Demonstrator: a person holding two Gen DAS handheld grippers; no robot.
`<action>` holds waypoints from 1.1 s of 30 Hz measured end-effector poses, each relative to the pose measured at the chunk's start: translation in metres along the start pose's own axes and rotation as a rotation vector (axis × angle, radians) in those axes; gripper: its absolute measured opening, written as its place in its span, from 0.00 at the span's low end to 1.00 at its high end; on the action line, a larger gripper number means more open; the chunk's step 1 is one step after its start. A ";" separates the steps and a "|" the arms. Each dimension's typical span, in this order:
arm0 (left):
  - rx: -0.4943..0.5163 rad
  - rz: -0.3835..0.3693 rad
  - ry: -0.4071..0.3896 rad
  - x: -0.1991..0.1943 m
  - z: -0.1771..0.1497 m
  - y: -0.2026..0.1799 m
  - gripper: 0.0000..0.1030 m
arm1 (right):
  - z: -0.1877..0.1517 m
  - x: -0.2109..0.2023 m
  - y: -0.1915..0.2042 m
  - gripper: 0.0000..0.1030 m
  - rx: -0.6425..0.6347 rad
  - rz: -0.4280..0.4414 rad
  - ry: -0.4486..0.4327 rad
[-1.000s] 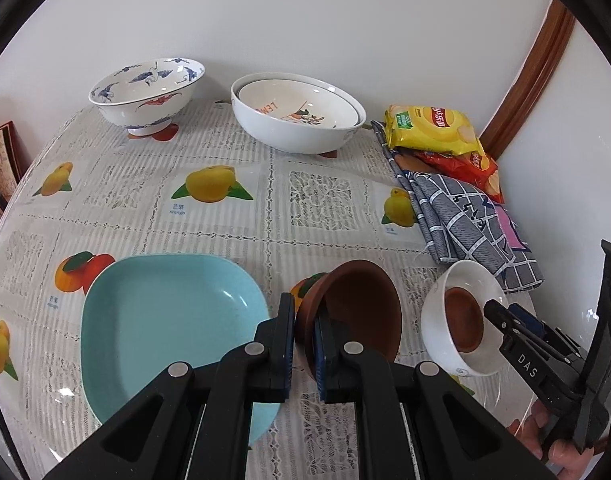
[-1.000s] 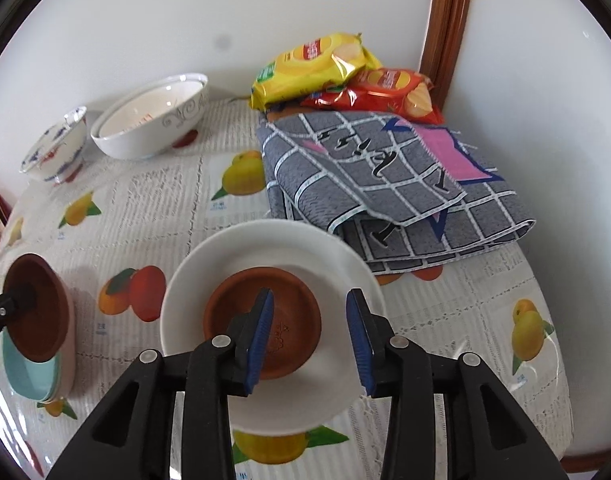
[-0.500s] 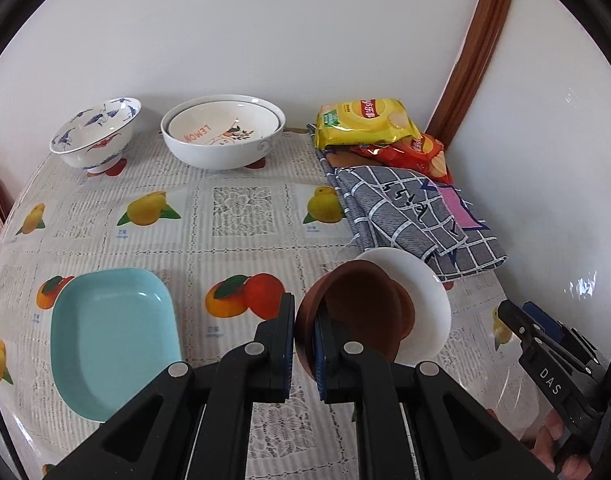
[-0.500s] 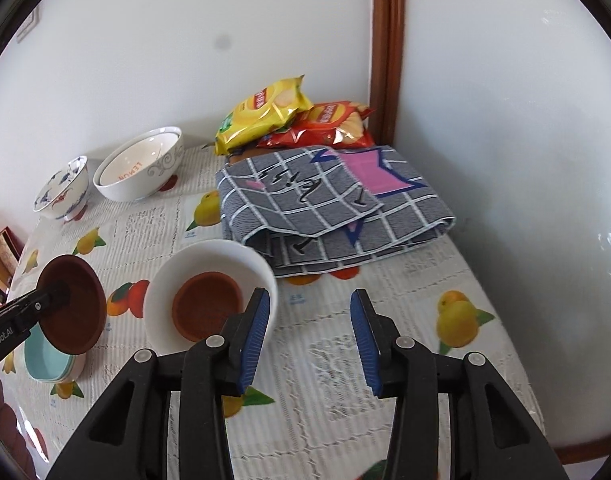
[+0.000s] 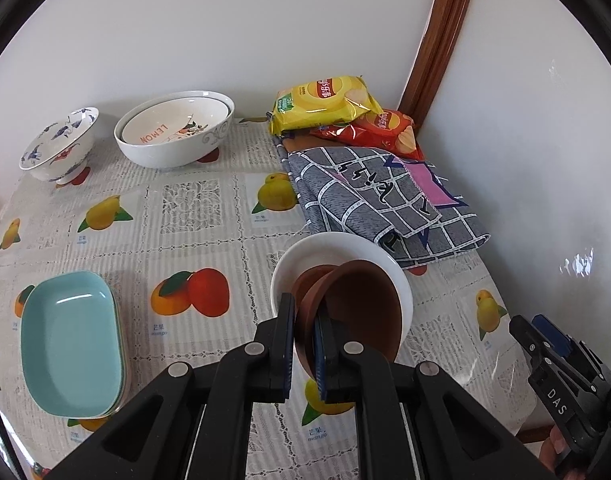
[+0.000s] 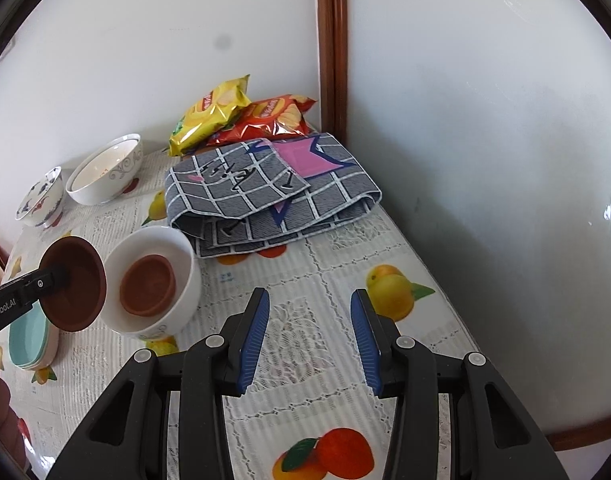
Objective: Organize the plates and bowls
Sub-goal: 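Lower the left gripper's terracotta bowl into the white bowl onto the other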
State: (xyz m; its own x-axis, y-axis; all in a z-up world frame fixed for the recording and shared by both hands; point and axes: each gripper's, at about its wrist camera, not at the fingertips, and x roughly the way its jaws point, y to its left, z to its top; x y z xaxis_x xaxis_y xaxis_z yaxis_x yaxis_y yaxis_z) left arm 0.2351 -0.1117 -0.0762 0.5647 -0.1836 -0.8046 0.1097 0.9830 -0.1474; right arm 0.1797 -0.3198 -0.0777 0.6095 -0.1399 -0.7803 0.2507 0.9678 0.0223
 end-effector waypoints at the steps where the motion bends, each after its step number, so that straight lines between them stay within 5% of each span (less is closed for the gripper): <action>1: 0.002 0.002 0.003 0.002 0.001 -0.001 0.09 | -0.001 0.001 -0.002 0.41 0.003 -0.001 0.002; 33: -0.032 0.006 0.087 0.071 0.010 0.002 0.09 | -0.009 0.033 -0.022 0.41 0.029 -0.033 0.063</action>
State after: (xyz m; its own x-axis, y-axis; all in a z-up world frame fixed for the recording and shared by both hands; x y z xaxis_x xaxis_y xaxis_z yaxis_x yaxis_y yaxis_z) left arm 0.2837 -0.1230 -0.1279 0.4922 -0.1783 -0.8520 0.0794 0.9839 -0.1600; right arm 0.1874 -0.3439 -0.1091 0.5524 -0.1570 -0.8186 0.2920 0.9563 0.0136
